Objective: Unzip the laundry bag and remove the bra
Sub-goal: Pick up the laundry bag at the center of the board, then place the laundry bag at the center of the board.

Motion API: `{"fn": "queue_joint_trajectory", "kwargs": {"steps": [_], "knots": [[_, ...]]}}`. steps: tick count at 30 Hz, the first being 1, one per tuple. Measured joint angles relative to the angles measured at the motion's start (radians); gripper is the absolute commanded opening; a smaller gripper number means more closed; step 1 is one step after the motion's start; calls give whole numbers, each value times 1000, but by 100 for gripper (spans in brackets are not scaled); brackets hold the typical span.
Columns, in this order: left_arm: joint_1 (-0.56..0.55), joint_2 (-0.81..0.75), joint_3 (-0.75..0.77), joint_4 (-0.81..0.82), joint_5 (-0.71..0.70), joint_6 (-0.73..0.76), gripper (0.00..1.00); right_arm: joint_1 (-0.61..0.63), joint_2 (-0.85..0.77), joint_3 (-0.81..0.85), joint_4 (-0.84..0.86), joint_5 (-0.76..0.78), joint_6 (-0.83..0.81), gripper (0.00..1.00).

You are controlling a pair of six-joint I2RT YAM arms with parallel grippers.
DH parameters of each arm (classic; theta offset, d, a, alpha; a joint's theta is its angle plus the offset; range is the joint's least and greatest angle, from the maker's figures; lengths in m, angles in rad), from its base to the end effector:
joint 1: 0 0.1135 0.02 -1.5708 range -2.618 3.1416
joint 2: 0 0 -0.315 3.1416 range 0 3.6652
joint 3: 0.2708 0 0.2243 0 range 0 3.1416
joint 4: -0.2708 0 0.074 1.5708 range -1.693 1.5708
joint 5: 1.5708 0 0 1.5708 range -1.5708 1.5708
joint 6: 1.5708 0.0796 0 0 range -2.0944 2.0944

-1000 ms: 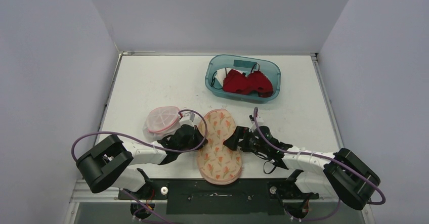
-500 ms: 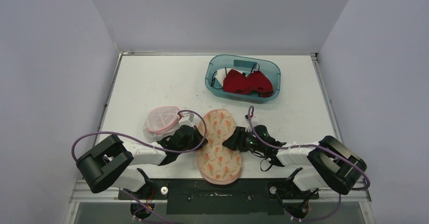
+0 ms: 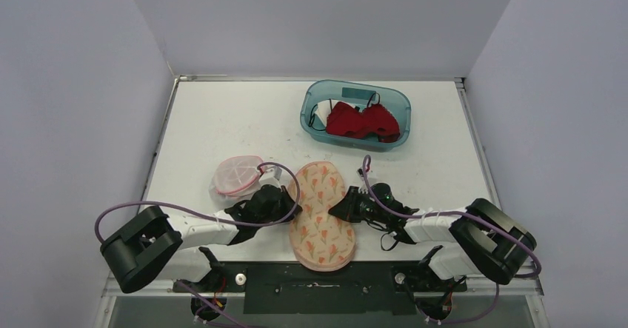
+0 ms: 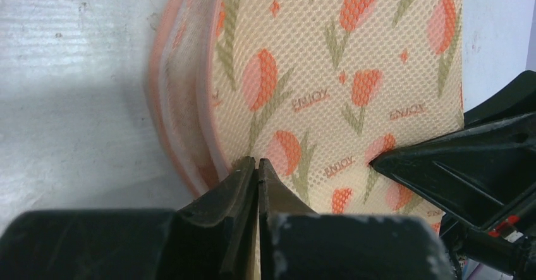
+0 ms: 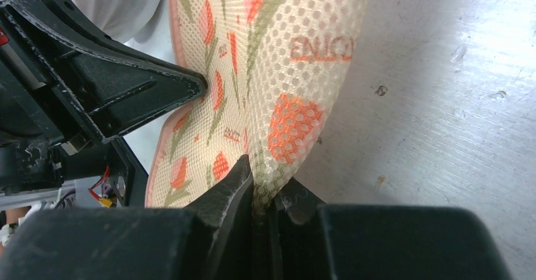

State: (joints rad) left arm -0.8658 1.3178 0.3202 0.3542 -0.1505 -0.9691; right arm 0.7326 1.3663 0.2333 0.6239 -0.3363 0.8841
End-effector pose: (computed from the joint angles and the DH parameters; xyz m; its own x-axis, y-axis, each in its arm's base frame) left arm 0.1587 -0.1682 0.1778 -0.7767 -0.3449 -0.5270 0.0618 0.7910 -0.6086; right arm 0.1551 0.1748 0.1789 -0.8836 0.1870 -0.4292 -0.2558 0.5748 0.7772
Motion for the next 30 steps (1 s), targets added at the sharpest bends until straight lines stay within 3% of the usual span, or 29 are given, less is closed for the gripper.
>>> {"fn": "queue_joint_trajectory", "kwargs": {"steps": [6,12,15,23,30], "knots": [[-5,-151,-2,-139,-3,-15,15,0,-147,2,-148,20,-30,5],[-12,-382,1,-288,-39,-22,26,-12,-472,124,-542,174,-143,5],[-13,-487,8,-359,-69,-23,27,-21,-551,235,-704,285,-195,5],[-13,-558,27,-468,-113,-24,28,-51,-647,445,-1026,636,-277,5],[-13,-514,66,-494,-110,-26,28,-127,-583,642,-1032,896,-363,5]]}}
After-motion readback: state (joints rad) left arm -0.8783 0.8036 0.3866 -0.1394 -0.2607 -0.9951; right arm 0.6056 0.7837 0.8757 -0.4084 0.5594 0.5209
